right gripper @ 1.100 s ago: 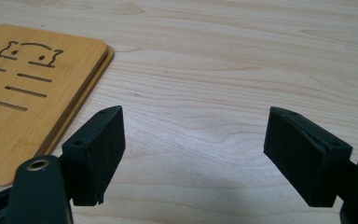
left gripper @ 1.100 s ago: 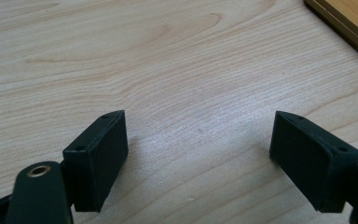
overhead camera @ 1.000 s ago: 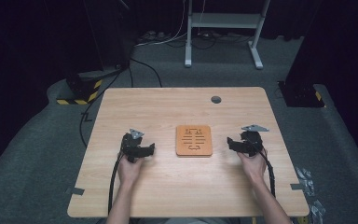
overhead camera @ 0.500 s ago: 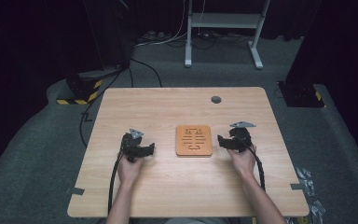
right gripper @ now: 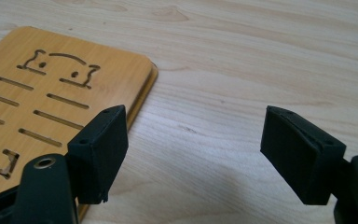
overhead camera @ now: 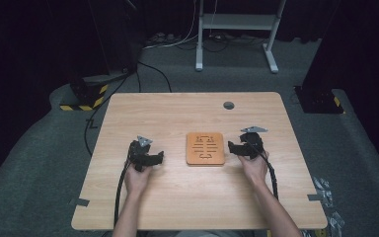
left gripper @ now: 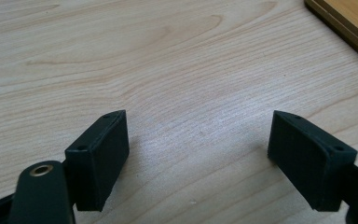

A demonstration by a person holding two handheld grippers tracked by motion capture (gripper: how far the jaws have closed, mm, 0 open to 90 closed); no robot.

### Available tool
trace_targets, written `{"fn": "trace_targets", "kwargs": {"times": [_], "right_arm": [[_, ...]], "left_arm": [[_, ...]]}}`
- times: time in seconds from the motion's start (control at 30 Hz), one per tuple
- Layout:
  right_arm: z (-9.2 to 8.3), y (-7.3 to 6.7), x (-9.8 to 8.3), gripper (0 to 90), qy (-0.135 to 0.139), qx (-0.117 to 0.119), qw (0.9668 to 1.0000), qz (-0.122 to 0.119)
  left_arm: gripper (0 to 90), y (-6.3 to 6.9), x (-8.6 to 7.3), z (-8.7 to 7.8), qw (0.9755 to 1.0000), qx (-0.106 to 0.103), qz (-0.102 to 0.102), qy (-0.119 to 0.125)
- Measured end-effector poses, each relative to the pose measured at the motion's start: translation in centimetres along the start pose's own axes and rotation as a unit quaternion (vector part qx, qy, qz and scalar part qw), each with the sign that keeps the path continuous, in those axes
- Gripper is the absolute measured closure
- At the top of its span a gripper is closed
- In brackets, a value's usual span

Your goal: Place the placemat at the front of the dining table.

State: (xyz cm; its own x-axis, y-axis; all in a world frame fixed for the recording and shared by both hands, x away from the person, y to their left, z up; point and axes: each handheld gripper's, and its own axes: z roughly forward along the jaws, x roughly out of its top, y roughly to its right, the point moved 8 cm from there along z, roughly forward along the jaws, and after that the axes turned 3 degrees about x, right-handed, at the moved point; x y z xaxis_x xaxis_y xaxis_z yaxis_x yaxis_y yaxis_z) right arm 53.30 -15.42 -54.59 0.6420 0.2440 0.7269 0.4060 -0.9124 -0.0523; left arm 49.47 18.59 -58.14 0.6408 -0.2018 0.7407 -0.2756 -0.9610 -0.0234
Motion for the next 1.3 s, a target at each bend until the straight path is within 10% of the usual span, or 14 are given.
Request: {"fn": "trace_targets", "kwargs": {"times": [1.3], "right_arm": [[2.7,-0.7,-0.9,21.1,-0.031,-0.013,0.9994,0.005]], "left_arm": [[20.4,0.0,0.0,0.0,1.0000,0.000,0.002,-0.001]]}}
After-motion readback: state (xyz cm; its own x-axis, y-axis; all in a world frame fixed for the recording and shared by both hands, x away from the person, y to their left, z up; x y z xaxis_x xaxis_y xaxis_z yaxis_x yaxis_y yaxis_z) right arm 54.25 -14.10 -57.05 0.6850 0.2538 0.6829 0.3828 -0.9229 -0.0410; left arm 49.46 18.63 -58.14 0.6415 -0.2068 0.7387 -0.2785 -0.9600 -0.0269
